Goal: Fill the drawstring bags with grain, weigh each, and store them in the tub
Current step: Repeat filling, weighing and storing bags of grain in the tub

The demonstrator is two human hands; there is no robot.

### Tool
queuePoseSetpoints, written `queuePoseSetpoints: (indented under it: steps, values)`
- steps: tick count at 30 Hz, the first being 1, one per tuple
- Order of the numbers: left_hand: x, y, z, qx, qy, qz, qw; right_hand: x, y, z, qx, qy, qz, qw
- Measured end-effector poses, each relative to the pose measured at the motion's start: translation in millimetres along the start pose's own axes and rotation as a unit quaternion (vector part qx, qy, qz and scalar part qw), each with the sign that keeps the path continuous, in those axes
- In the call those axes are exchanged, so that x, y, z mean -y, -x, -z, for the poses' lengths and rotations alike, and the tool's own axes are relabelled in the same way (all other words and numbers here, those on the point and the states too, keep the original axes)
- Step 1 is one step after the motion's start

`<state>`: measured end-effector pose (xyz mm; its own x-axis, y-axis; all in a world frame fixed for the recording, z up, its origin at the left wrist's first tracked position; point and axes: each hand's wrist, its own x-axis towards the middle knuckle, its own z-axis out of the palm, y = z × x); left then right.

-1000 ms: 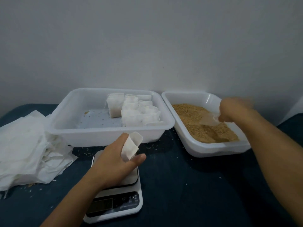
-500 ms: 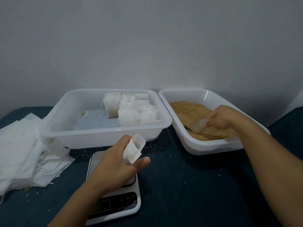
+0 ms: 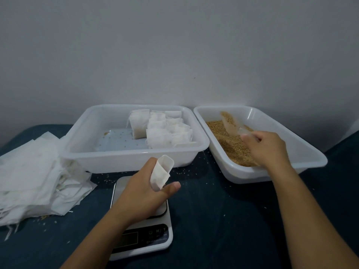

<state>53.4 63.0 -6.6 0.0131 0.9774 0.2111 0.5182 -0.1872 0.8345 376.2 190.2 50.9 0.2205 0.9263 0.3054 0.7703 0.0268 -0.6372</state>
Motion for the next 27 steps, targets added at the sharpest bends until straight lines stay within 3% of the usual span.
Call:
queuePoseSetpoints:
  steps: [4, 7, 11, 17, 21, 27]
  values:
    - [1, -1, 0, -0.011, -0.008, -0.002, 1.0, 10, 18, 0, -0.033, -0.11, 0.021, 0.993]
    - [3, -2, 2, -0.006, -0.02, 0.006, 1.0, 23, 34, 10, 0.017, -0.217, 0.028, 0.976]
    - [9, -5, 11, 0.006, 0.004, 0.017, 1.0, 41, 54, 33, 0.108, -0.272, 0.061, 0.954]
    - [16, -8, 23, -0.005, 0.023, 0.012, 1.0, 63, 70, 59, 0.268, -0.127, 0.126, 0.947]
    - [19, -10, 27, -0.015, 0.015, 0.008, 1.0, 75, 70, 61, 0.304, -0.01, 0.168, 0.938]
    - [20, -8, 26, -0.012, -0.021, 0.005, 1.0, 94, 68, 61, 0.335, 0.04, 0.204, 0.919]
